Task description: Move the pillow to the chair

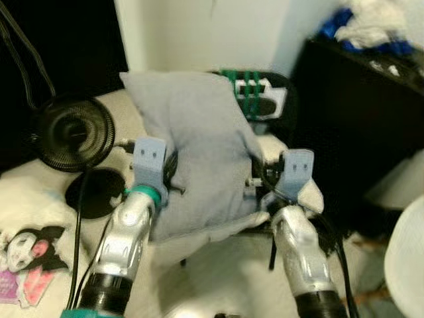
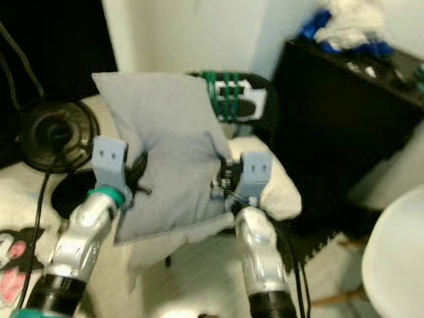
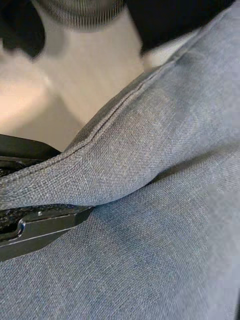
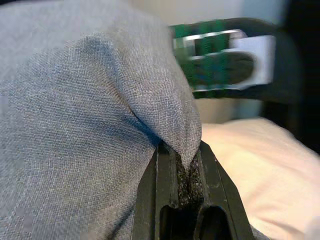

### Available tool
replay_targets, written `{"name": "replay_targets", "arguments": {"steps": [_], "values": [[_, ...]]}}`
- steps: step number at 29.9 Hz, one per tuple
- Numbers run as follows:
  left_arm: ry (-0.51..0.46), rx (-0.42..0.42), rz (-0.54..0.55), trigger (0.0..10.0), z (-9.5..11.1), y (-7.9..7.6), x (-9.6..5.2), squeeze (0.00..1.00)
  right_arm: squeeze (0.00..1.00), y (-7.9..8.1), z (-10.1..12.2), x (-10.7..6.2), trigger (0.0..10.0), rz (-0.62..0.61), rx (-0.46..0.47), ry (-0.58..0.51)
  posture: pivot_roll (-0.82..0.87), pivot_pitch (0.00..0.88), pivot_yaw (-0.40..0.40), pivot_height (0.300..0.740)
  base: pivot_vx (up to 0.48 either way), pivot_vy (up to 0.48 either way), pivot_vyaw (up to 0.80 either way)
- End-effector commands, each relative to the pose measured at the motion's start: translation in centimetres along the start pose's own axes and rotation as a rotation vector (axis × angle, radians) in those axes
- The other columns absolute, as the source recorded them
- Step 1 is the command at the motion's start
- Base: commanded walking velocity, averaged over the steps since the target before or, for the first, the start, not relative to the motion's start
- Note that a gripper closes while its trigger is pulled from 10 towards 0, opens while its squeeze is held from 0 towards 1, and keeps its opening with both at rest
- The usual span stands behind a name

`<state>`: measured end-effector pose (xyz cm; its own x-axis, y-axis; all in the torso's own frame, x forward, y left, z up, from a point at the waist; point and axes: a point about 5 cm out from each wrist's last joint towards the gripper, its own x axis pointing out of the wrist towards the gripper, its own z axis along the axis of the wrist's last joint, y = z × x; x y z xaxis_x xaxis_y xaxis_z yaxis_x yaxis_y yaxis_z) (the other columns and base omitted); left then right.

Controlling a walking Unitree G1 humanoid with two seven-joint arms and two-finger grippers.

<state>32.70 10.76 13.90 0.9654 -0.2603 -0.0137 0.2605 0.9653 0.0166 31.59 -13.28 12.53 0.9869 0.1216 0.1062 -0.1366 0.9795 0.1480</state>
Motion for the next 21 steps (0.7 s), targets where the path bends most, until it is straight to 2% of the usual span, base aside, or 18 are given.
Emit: {"name": "replay_targets", "arguments": {"steps": [1,6,7,13,21], "values": [[-0.027,0.01,-0.024,10.0,0.9,-0.4,0.3,0.0,0.0,0.1,1.1,-0.1,10.0,-0.006,0.003,-0.063,0.07,0.0,0.052,0.74,0.0,0.0,-0.8],[-0.029,-0.011,-0.025,10.0,0.9,-0.4,0.3,0.0,0.0,0.1,1.0,-0.1,10.0,-0.012,0.004,-0.058,0.06,0.013,0.059,0.74,0.0,0.0,-0.8],[-0.043,-0.041,0.005,10.0,1.2,0.0,0.2,0.0,0.0,0.2,0.9,-0.2,10.0,-0.015,0.005,-0.052,0.07,0.015,0.061,0.74,0.0,0.0,-0.8],[-0.051,-0.083,0.06,10.0,1.1,0.4,0.0,0.0,0.0,0.1,0.8,-0.3,10.0,-0.017,0.007,-0.048,0.07,0.021,0.053,0.74,0.0,0.0,-0.8],[-0.046,-0.006,0.09,10.0,1.2,1.2,-0.5,0.0,0.0,0.6,0.6,-0.3,10.0,-0.001,0.004,-0.034,0.09,0.029,0.044,0.74,0.0,0.0,-0.8]]}}
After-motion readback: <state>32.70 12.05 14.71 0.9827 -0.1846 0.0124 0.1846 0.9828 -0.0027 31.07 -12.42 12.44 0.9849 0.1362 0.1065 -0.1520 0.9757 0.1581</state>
